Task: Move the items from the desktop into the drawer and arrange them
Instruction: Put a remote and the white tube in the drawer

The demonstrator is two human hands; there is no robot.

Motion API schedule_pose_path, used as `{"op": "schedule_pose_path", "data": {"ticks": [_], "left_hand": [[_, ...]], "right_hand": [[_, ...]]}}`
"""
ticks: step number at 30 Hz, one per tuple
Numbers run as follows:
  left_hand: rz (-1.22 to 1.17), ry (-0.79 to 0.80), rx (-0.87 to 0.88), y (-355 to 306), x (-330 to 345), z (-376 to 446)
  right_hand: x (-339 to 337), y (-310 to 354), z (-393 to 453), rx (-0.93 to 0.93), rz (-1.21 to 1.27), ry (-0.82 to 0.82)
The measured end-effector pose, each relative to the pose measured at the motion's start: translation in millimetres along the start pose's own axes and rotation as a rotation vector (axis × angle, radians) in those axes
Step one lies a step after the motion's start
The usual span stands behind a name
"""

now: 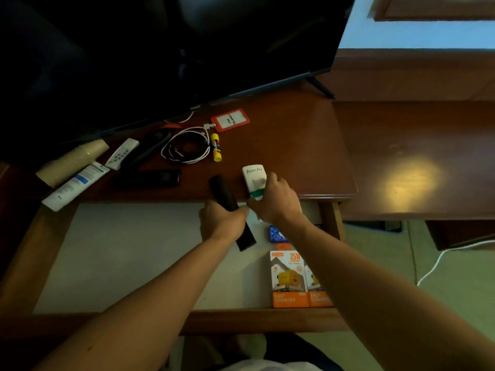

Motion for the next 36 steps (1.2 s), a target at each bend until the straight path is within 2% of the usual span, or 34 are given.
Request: {"op": "schedule_pose_path", "data": {"ticks": [3, 6, 9, 14, 19, 24, 31, 33, 36], "left_hand": [[0.14, 0.025, 0.15, 15, 1, -12], [0.283, 0.059, 0.223, 38, 4, -13], [0.435, 0.086, 0.222, 65, 7, -9], [0.556, 0.168, 0.19, 94, 19, 5], [0.656, 0.173, 0.159, 110, 25, 23], [0.668, 0.188, 0.151, 124, 25, 33], [0.601, 0.227, 0.185, 136, 29, 41], [0.57, 0.234, 0.193, 136, 29, 43], [0.554, 0.254, 0.215, 136, 29, 46]], "right_hand": [[12, 1, -31, 0.024, 0.035, 0.002], [35, -4, -58, 0.074, 0.049, 0.055], [60, -7, -79, 0.095, 0.026, 0.093], [100, -12, -94, 0.151, 0.003, 0.188], [131, 0, -84, 0.112, -0.225, 0.341], [153, -5, -84, 0.147, -0.298, 0.411], [160, -13, -83, 0.163, -0.335, 0.418], [154, -9, -72, 0.128, -0.387, 0.381], [154, 2, -53, -0.025, -0.48, 0.378]]}}
Point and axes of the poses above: each hand's wrist, its own z-axis towards the middle knuckle, its own x-axis out of the palm, y = z × x, the point moved 9 cm from there along z, towards the middle knuckle, and after that the axes turned 10 degrees about -x, right-handed, at the moved point
